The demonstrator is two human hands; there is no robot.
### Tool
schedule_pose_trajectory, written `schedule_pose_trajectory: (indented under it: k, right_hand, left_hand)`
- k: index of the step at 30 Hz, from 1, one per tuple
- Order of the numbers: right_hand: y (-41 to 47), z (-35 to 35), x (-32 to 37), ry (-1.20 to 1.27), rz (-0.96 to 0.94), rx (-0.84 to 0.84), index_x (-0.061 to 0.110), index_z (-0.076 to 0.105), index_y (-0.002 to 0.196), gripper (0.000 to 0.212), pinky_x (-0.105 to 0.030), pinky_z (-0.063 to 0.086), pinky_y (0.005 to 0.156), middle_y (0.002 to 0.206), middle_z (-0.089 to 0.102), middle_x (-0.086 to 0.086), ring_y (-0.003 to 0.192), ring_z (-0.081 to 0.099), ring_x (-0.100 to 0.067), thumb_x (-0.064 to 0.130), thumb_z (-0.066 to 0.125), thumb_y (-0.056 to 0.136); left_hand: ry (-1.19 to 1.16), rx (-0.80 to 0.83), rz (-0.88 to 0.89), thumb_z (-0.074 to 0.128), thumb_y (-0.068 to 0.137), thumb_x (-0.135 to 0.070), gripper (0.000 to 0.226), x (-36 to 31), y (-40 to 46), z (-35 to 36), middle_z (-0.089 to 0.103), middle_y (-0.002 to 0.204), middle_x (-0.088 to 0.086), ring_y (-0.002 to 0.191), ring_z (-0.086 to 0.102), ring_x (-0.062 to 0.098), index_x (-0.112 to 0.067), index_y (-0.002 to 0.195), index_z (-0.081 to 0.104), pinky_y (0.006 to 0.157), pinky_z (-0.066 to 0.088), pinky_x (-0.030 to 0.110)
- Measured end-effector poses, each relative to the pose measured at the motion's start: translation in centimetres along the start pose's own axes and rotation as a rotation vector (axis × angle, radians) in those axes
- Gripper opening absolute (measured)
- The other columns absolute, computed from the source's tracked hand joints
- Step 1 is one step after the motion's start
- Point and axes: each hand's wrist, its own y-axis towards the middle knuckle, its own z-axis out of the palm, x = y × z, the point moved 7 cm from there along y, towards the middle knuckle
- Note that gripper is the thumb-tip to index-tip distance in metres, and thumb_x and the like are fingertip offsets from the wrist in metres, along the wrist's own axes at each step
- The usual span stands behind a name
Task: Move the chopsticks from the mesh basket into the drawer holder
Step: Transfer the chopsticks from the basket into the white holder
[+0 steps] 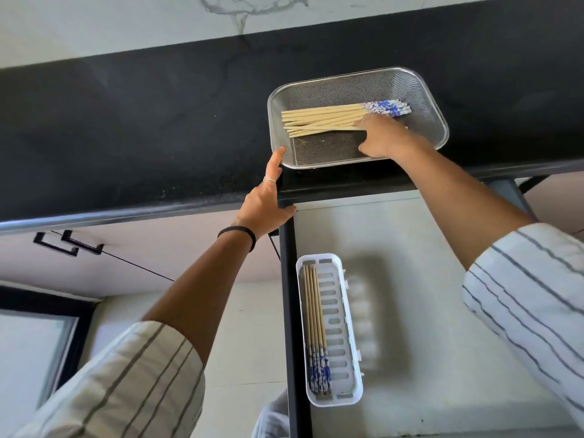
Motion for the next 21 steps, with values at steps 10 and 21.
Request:
schedule_pose_trajectory:
  k: [10,21]
  right_hand:
    - [0.5,-0.3,0.6,-0.208,-0.052,-0.056,0.016,0.037,0.133,0.053,-0.056,0.034,0.104,0.133,0.048,-0.016,0.126,0.041,-0.038,0.01,0.061,0.086]
    - [1.2,-0.4,1.9,-0.299,-0.118,-0.147,0.008,0.04,0.13,0.053,-0.056,0.035,0.105,0.13,0.04,-0.015,0.125,0.043,-0.038,0.005,0.064,0.083]
  left_hand:
    - [-0.003,0.001,0.009,0.068,0.08,0.002,0.109,-0.2,-0.1,-0.2,0.034,0.153,0.015,0.135,0.043,0.032,-0.028,0.152,-0.008,0.105,0.045,0.042]
    - [-0.007,0.002,0.024,0.068,0.08,0.004,0.108,-0.1,0.0,-0.3,0.032,0.154,0.013,0.137,0.039,0.031,-0.027,0.153,-0.007,0.106,0.044,0.042]
